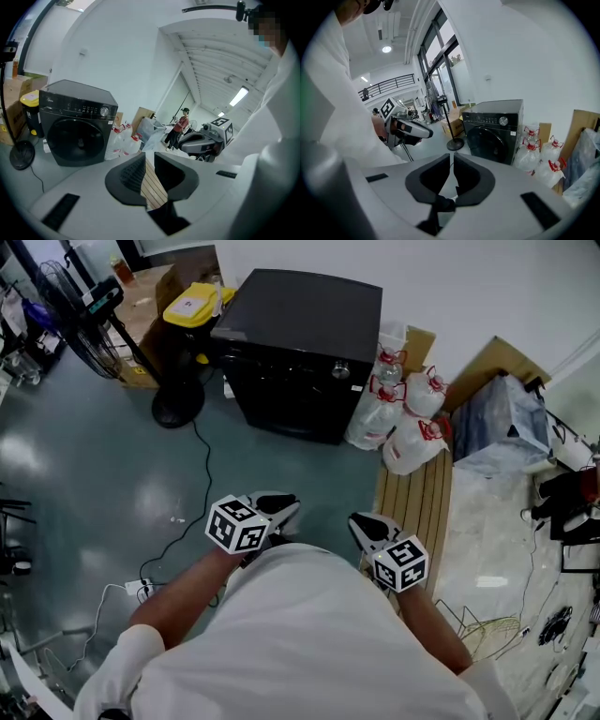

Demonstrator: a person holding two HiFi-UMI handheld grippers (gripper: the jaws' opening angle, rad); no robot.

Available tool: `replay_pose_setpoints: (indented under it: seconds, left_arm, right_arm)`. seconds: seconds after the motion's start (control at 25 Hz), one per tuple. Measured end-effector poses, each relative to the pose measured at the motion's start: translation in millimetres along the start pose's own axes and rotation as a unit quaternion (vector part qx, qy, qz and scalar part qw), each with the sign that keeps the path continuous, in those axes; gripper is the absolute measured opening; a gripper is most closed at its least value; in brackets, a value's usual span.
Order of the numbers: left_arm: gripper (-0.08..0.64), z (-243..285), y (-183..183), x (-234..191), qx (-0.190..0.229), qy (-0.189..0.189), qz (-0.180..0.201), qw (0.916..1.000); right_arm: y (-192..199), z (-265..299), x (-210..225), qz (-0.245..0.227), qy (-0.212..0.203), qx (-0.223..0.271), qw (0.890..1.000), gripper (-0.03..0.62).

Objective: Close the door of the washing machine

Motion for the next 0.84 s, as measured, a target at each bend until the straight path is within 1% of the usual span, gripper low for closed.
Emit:
replay_pose_setpoints:
  seconds: [0.28,0.6,0.84]
  left_arm:
    - [0.069,-2.1,1.9,-3.9,0.009,-0.008,-0.006,0.9999]
    - [0.069,-0.7,7.0,-7.8,0.003,-0.016,-0.013,0.9998]
    - [0.069,5.6,4.8,-13.7,-0.001,-0.015,-0.011,0.9998]
  right_arm:
    - [-3.4,6.4,-0.1,-0.009,-0.006,-0.002,1.0,0.032]
    - [-0.5,10.0,2.6,-0.007,-0.012,-0.008,1.0,0.031]
    - [1.7,14.9,9.2,-0.001,-0.01,-0.012,1.0,0.026]
Point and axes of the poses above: the fingertips, and each gripper's own axes: z forward along the fingers, x to its right, y out of its underside, the point moved 7 cm from there along -z, backward along the fingers, and after that the axes turned 8 degrees about y, right-handed, at the moved point
